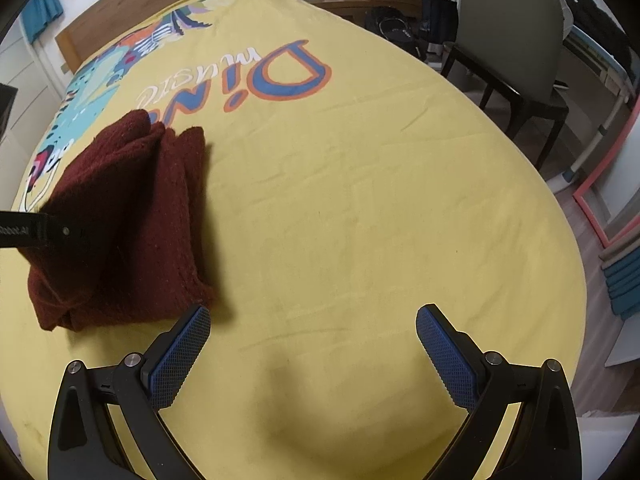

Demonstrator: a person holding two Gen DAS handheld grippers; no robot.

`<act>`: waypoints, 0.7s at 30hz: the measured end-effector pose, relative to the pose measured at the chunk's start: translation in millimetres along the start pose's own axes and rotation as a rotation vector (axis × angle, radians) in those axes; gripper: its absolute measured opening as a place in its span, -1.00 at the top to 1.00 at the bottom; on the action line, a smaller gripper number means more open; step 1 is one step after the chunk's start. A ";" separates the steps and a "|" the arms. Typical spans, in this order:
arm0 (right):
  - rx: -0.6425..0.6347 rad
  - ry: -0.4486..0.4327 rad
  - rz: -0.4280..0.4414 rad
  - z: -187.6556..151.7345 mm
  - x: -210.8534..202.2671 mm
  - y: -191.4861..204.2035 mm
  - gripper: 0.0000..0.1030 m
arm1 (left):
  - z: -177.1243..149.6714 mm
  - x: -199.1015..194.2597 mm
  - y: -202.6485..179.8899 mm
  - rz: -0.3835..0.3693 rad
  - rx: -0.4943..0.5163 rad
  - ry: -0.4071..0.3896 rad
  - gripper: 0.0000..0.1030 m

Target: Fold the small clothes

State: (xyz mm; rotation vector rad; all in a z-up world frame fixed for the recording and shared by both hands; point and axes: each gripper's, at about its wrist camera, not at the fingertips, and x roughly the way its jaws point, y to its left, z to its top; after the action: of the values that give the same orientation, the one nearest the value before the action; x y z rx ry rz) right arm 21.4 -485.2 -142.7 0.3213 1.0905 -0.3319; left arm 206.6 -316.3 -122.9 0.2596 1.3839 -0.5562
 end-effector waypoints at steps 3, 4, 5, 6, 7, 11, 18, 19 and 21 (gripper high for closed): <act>-0.005 0.003 0.002 -0.6 0.3 2.1 -0.99 | -0.7 -8.8 -4.5 0.018 0.018 -0.035 -0.73; -0.009 0.004 0.002 -0.8 -0.2 2.5 -0.99 | -1.1 -12.5 -4.9 0.015 0.022 -0.046 -0.79; -0.012 0.004 0.002 -0.4 -0.2 3.2 -0.99 | -1.8 -16.2 -2.3 0.007 0.016 -0.049 -0.88; -0.015 0.004 0.002 0.1 -1.0 3.8 -0.99 | -2.2 -19.7 -2.6 -0.003 0.008 -0.048 -0.94; -0.017 0.003 0.004 0.6 -2.3 4.0 -0.99 | -2.7 -23.4 0.1 -0.025 -0.001 -0.049 -0.98; -0.015 -0.016 0.033 6.8 -13.3 8.0 -0.99 | -9.4 -49.2 18.2 -0.105 -0.037 -0.084 -0.98; -0.060 -0.014 0.103 45.0 -36.9 44.8 -0.99 | -36.7 -91.0 69.0 -0.077 -0.099 -0.191 -0.98; -0.066 -0.010 0.121 52.4 -38.5 52.6 -0.99 | -42.4 -91.7 75.7 -0.066 -0.107 -0.190 -0.98; -0.089 0.001 0.156 67.2 -40.5 71.1 -0.99 | -54.7 -87.1 90.3 -0.044 -0.118 -0.177 -0.98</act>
State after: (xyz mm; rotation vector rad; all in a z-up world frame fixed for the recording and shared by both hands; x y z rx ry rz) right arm 87.9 -444.3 -71.2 0.3251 1.0711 -0.1442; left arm 199.1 -194.3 -61.5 0.0820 1.2476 -0.5194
